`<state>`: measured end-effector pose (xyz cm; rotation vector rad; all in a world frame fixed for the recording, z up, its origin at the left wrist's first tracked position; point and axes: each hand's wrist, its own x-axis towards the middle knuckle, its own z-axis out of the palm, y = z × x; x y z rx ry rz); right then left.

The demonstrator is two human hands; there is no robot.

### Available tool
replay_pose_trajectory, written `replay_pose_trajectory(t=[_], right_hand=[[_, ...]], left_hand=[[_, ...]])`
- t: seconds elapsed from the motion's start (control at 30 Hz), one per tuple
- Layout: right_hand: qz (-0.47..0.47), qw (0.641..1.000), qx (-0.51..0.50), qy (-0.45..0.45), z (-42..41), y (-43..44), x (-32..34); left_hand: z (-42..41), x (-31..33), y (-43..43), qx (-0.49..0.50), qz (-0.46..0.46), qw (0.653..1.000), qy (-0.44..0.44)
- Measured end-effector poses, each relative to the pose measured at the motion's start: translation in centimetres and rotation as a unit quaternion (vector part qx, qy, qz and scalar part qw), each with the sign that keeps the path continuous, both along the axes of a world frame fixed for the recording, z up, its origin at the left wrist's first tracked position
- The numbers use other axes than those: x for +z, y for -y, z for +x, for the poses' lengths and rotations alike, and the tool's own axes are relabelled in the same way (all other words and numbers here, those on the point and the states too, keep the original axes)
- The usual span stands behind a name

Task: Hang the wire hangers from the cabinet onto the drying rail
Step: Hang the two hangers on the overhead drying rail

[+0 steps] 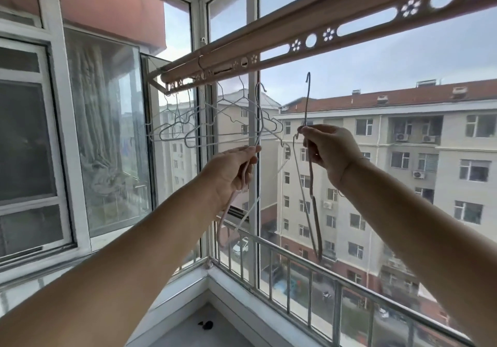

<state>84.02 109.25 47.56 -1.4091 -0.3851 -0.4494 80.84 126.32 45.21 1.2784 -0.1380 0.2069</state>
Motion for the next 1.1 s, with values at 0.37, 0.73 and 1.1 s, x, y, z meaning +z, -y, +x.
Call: replay_pose_trajectory(t=[0.37, 0.73, 1.1], right_hand=[[0.008, 0.995, -0.023, 0.094, 9.2, -1.5, 5.7], [-0.018, 0.983, -0.125, 0.131, 10.5, -0.9, 8.3], [0.004, 0.985, -0.168, 0.041, 11.9, 0.5, 7.4]], left_hand=[[10.0, 5.0, -1.3, -0.023, 0.003, 0.998, 0.065], [15.1, 6.8, -1.7, -0.091, 0.001, 0.992, 0.082], [18.3, 7.4, -1.7, -0.139, -0.006, 0.986, 0.090]])
